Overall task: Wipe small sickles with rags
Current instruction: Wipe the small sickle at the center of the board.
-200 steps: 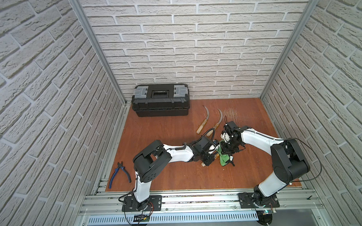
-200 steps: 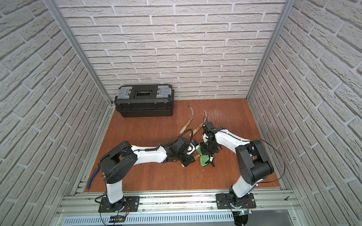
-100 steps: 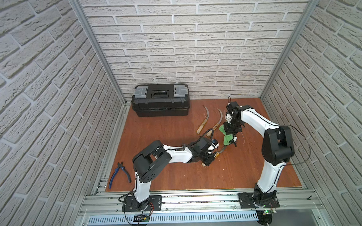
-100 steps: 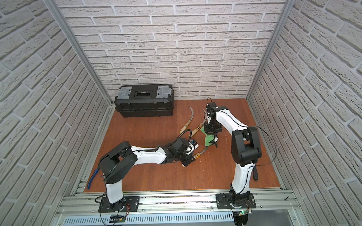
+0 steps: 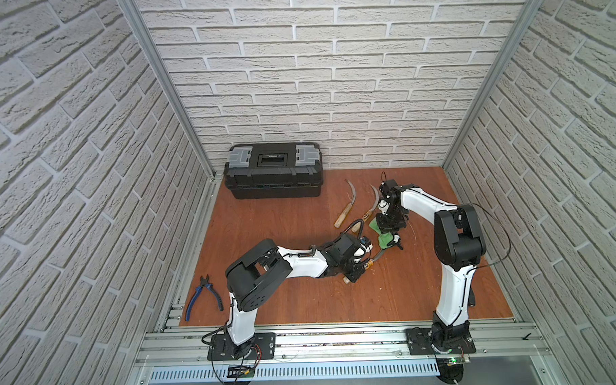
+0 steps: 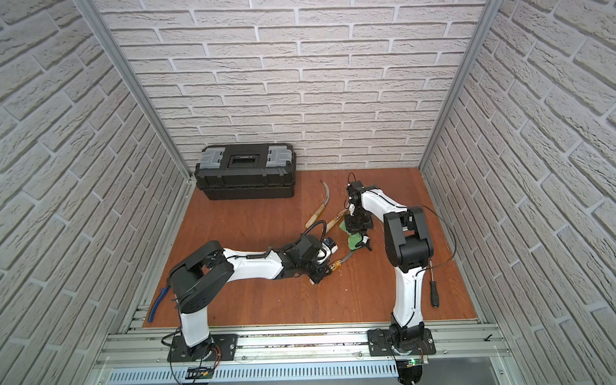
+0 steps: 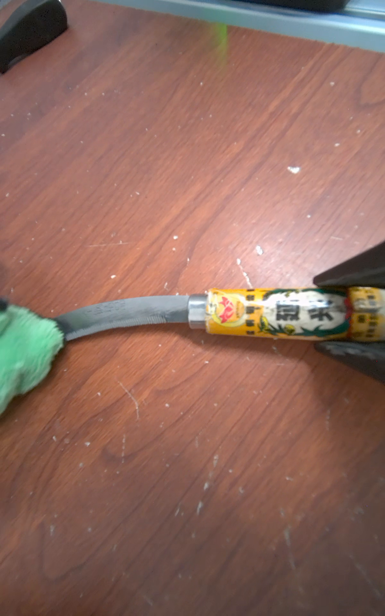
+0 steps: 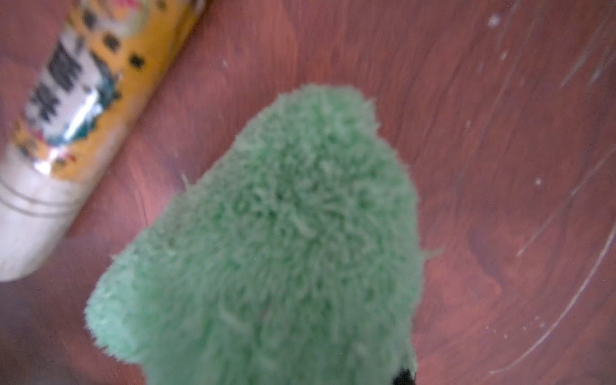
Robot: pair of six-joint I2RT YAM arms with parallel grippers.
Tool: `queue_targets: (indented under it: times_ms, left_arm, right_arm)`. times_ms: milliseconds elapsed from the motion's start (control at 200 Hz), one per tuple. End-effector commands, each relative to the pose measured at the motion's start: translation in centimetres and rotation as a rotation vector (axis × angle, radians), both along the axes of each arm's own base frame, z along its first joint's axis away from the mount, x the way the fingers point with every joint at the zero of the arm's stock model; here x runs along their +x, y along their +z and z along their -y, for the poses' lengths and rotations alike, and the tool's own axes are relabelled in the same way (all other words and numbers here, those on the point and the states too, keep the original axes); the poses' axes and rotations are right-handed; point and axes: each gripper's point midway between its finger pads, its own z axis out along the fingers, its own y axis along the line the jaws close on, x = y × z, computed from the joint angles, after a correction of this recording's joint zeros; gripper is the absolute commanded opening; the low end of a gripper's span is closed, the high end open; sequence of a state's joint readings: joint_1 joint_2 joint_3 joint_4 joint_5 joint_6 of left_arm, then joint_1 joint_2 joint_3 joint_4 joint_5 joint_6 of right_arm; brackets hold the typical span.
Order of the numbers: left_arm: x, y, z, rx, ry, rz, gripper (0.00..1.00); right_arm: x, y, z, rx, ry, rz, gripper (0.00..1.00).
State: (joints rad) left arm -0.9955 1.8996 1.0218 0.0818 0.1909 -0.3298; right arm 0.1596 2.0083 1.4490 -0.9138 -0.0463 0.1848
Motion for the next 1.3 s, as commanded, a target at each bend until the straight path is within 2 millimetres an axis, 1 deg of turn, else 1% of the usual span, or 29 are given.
queue_targets:
  times_ms: [0,95,170,255,315,385,470,570,595,635,690,740,835,920,970,1095,1110,1125,1210,1295]
  left_arm:
    - [0.1,-2.7,-1.7,0.088,0.063,-0.039,0.0]
    - [0.3,-2.7,-1.4,0.08,0.062,-0.036,0.0]
    - [0.4,-2.6,-1.2,0.074,0.057,-0.035,0.0]
    - [0.4,-2.6,-1.1,0.074,0.053,-0.032,0.0]
    - [0.4,-2.5,-1.1,0.072,0.05,-0.029,0.0]
    - [0.3,-2.5,-1.2,0.073,0.049,-0.029,0.0]
    - [0.2,-2.6,-1.3,0.075,0.05,-0.031,0.0]
    - [0.2,-2.5,-1.4,0.071,0.05,-0.03,0.0]
    - [0.1,-2.6,-1.4,0.072,0.05,-0.031,0.0]
    - [0.1,-2.5,-1.4,0.068,0.049,-0.03,0.0]
    - [0.1,-2.5,-1.4,0.067,0.048,-0.032,0.0]
    - [0.0,-2.5,-1.5,0.067,0.046,-0.033,0.0]
    - [-0.1,-2.4,-1.6,0.067,0.045,-0.035,0.0]
    - [-0.3,-2.4,-1.8,0.072,0.043,-0.039,0.0]
    - [-0.3,-2.6,-1.9,0.08,0.043,-0.043,0.0]
    - [-0.3,-2.6,-1.9,0.083,0.046,-0.042,0.0]
    - [-0.3,-2.6,-2.0,0.084,0.048,-0.042,0.0]
    - [-0.2,-2.6,-2.0,0.083,0.05,-0.042,0.0]
    - [-0.2,-2.7,-2.0,0.085,0.054,-0.043,0.0]
    - [-0.2,-2.7,-1.9,0.086,0.053,-0.046,0.0]
  right_arm:
    - [-7.2,-1.9,-0.8,0.033,0.001,-0.196,0.03]
    - [-9.7,-2.3,-1.4,0.051,-0.01,-0.201,0.03]
    - [-11.7,-2.9,-2.3,0.077,-0.005,-0.224,0.03]
    - [-13.3,-3.3,-3.5,0.101,0.012,-0.237,0.03]
    - [-14.1,-3.1,-4.6,0.132,0.031,-0.235,0.02]
    - [-14.2,-2.3,-5.8,0.192,0.035,-0.216,0.02]
    - [-13.5,-0.4,-6.5,0.231,0.041,-0.167,0.03]
    - [-12.1,2.7,-6.2,0.222,0.058,-0.106,0.03]
    - [-12.0,3.2,-5.8,0.209,0.059,-0.101,0.03]
    - [-11.2,4.3,-5.2,0.183,0.061,-0.079,0.03]
    - [-10.1,5.3,-4.0,0.133,0.061,-0.055,0.03]
    - [-9.0,5.9,-3.0,0.096,0.053,-0.038,0.03]
    - [-6.7,6.4,-1.0,0.022,0.033,-0.011,0.03]
    - [-4.5,6.2,0.3,-0.04,0.011,0.013,0.03]
    - [-3.2,5.7,1.1,-0.087,0.002,0.017,0.03]
    - [-0.6,3.6,1.2,-0.095,0.0,-0.007,0.03]
    - [-0.3,3.7,1.1,-0.092,0.0,-0.003,0.02]
    - [-0.2,2.7,1.1,-0.097,0.001,-0.026,0.03]
    - [0.5,1.0,0.7,-0.09,0.003,-0.059,0.03]
    - [-0.1,-0.7,0.4,-0.072,0.008,-0.112,0.03]
